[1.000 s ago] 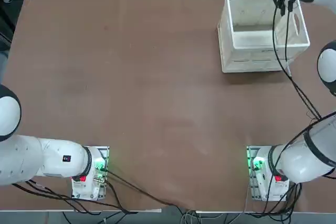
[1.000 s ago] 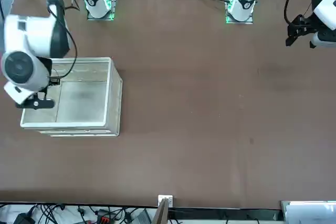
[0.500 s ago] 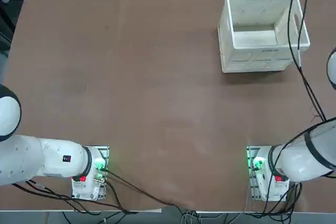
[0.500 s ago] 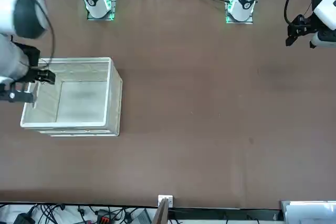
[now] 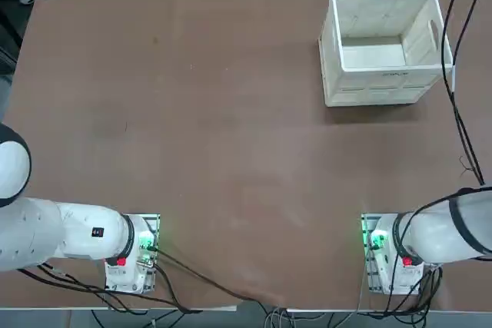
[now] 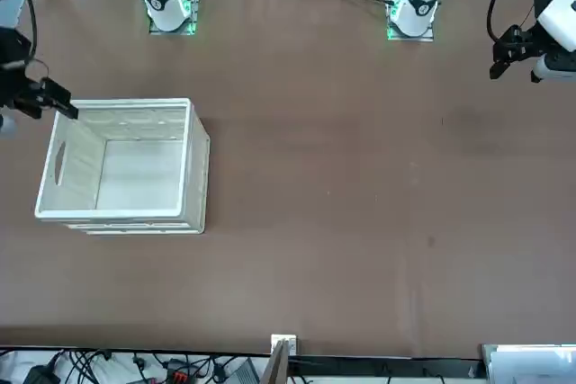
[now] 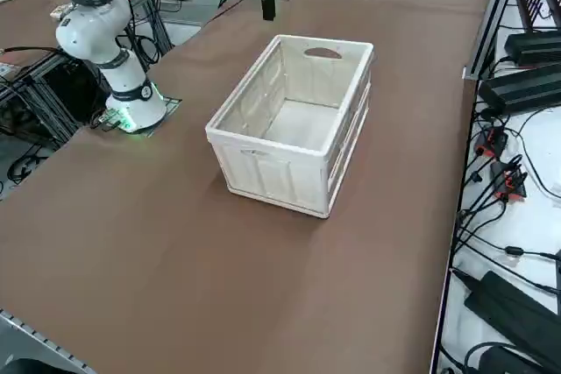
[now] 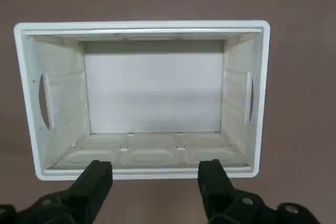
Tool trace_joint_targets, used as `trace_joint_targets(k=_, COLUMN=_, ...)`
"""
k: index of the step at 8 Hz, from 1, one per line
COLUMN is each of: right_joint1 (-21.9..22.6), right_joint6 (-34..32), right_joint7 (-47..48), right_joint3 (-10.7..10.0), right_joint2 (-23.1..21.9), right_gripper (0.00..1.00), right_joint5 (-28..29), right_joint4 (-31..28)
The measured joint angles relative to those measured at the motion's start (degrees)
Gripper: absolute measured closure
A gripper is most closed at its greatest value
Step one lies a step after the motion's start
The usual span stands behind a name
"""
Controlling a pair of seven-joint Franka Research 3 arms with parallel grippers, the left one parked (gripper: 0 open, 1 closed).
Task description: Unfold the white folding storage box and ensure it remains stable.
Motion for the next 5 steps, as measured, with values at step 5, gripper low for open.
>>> trace_joint_targets(k=5, right_joint1=-11.5, right_joint6=-0.8, right_joint7=-0.3, right_joint3=12.3, right_joint2=-6.4, right_gripper=0.00, right_joint5=0.0, right_joint4=-4.5)
